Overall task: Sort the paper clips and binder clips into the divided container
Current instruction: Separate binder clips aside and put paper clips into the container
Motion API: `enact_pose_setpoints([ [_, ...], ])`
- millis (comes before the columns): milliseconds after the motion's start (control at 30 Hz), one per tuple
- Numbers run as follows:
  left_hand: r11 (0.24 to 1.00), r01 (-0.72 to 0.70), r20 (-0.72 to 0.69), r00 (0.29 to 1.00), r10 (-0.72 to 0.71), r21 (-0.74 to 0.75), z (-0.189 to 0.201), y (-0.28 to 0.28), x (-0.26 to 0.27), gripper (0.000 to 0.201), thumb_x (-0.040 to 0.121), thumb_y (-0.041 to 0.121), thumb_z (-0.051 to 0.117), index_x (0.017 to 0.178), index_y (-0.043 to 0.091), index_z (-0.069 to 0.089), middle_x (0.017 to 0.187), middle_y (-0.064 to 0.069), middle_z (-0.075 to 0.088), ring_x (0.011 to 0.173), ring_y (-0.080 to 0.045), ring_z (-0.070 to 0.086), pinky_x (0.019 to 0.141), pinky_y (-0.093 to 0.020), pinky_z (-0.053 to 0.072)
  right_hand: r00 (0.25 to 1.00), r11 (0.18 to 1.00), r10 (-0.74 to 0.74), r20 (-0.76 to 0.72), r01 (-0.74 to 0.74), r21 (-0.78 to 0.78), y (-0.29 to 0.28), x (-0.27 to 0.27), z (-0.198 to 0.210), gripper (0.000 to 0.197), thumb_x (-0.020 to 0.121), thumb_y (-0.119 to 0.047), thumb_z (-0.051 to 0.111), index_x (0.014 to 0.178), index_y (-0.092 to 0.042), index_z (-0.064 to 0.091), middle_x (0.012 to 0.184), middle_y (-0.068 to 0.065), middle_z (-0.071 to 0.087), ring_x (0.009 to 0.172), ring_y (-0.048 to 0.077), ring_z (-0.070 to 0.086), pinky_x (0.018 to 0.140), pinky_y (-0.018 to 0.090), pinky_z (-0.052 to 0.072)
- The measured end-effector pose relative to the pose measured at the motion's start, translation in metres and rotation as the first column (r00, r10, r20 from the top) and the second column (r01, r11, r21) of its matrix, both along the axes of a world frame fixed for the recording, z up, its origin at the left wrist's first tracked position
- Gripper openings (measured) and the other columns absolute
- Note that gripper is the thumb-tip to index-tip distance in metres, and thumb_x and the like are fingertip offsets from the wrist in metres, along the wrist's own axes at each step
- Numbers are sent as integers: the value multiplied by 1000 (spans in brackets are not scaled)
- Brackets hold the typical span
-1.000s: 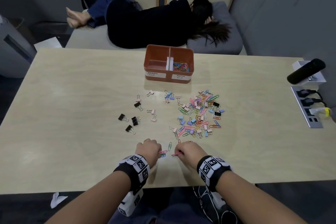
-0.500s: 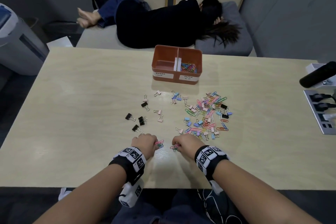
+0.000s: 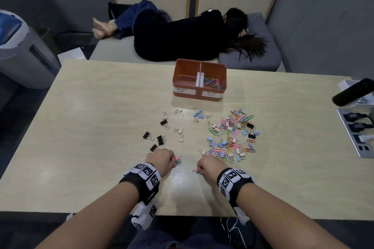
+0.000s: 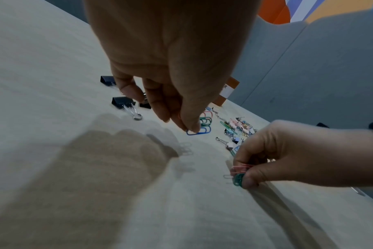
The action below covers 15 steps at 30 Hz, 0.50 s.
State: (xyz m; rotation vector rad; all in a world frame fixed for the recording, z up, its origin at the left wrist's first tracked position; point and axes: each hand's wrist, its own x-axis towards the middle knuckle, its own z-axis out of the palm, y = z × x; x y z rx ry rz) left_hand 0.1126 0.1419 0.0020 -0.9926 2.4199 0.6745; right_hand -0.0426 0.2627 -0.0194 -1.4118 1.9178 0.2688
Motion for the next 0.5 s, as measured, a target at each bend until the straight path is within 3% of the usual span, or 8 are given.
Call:
enact_pose_setpoints([
  [167, 1000, -21, -51, 998, 21, -4, 15, -9, -7, 23, 94, 38, 49, 101, 18, 59, 108, -1, 61, 102, -22, 57, 84, -34, 43, 999, 1000, -29, 18, 29, 9, -1, -4, 13, 19, 93, -15, 51, 102, -6, 65, 103, 14, 66, 96, 31, 62, 82, 36, 49],
  [300, 998, -51, -155, 986, 54, 25, 39, -31, -28, 23, 94, 33, 53, 97, 12, 60, 96, -5, 59, 84, -19, 53, 74, -29, 40, 986, 971, -154, 58, 162, -174, -22, -36, 47, 14, 93, -17, 50, 93, -12, 63, 98, 6, 64, 89, 24, 60, 78, 30, 46],
  [500, 997, -73, -326, 943, 62, -23, 86, -78, -93, 21, 93, 24, 55, 97, 4, 62, 99, -13, 64, 82, -23, 54, 72, -28, 39, 949, 844, -306, 78, 309, -438, -78, -110, 115, 13, 93, -16, 55, 94, -9, 65, 95, 6, 65, 78, 17, 56, 76, 26, 45],
])
